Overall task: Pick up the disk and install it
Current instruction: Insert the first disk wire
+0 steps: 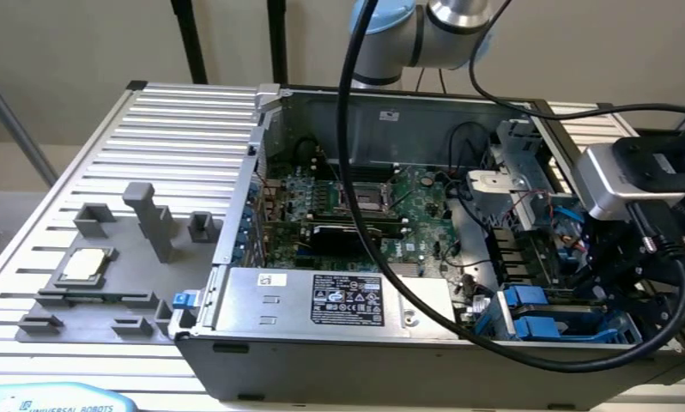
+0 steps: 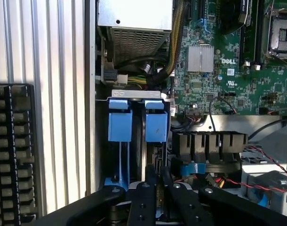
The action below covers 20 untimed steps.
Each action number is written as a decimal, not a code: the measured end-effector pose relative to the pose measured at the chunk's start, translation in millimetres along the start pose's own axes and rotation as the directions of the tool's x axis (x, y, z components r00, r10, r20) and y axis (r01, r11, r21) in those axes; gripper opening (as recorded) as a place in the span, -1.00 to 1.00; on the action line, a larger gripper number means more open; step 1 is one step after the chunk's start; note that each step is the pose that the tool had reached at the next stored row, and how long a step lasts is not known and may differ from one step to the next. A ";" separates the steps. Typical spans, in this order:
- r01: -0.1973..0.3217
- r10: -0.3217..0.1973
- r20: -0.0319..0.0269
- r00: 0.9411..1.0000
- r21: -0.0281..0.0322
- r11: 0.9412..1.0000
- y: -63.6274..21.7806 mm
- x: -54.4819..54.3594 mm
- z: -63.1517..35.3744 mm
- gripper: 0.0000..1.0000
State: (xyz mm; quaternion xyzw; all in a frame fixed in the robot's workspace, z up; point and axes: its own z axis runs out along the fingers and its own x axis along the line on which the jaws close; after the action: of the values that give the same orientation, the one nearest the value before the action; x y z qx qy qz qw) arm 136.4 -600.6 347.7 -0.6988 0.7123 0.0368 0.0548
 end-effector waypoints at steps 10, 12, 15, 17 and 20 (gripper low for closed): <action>-0.047 0.047 -0.005 0.999 0.006 0.999 0.2 -3.9 2.5 -0.68; -0.055 0.055 -0.006 0.998 0.007 0.998 0.2 -4.8 3.1 -0.68; -0.066 0.066 -0.008 0.998 0.009 0.998 0.2 -6.3 4.0 -0.68; -0.070 0.070 -0.010 0.997 0.010 0.997 0.3 -7.9 4.5 -0.68; -0.075 0.075 -0.017 0.997 0.011 0.997 0.3 -10.0 4.9 -0.68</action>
State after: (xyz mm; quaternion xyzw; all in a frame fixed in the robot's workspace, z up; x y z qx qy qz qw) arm 136.5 -590.1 344.1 -0.6716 0.7385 0.0291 0.0510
